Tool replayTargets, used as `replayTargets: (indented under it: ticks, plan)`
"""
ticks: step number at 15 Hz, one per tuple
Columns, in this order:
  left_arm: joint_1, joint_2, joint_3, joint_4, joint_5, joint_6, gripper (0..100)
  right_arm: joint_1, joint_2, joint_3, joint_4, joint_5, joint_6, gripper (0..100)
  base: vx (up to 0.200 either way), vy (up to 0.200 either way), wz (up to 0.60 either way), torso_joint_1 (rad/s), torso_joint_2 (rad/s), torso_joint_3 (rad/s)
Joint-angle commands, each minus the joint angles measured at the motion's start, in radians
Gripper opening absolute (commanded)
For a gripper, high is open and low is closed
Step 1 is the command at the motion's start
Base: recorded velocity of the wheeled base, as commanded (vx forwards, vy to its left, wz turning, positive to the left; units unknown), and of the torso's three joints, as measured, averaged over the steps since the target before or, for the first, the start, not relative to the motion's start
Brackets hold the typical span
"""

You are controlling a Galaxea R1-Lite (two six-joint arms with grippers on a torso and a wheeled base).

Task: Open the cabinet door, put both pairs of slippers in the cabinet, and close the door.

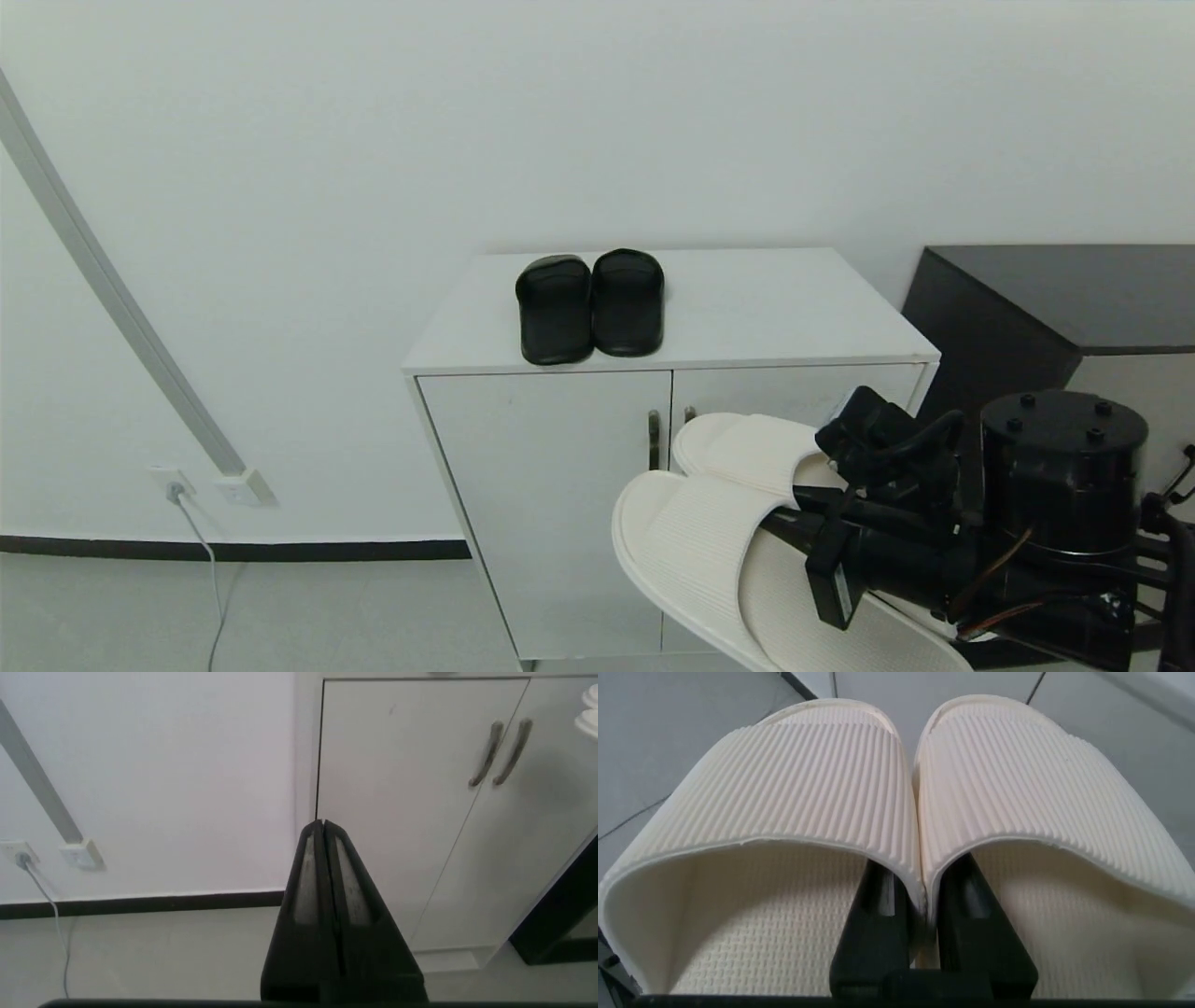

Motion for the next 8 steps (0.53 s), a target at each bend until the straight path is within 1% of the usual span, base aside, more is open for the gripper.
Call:
replayTargets:
  ticks: [1,3,4,8]
  plan:
    - [0.001,0.001,0.002,0.000,-0.001,0.002,0,0.000,0.008,0.001,0.000,0.000,0.000,0,0.000,0.000,0.00,-0.198,0.53,0.320]
    - [0.001,0.001,0.000,0.002,-0.003,0.002,0,0.000,0.009,0.005,0.000,0.000,0.000,0,0.000,0.000,0.00,-0.208,0.52,0.315]
    - [0.001,0.001,0.000,0.002,-0.003,0.002,100,0.000,0.009,0.007,0.001,0.002,0.000,0,0.000,0.000,0.00,-0.188,0.52,0.334]
    - [0.001,0.001,0.002,0.000,-0.001,0.003,100,0.000,0.014,0.014,0.001,0.000,0.000,0,0.000,0.000,0.00,-0.177,0.49,0.321]
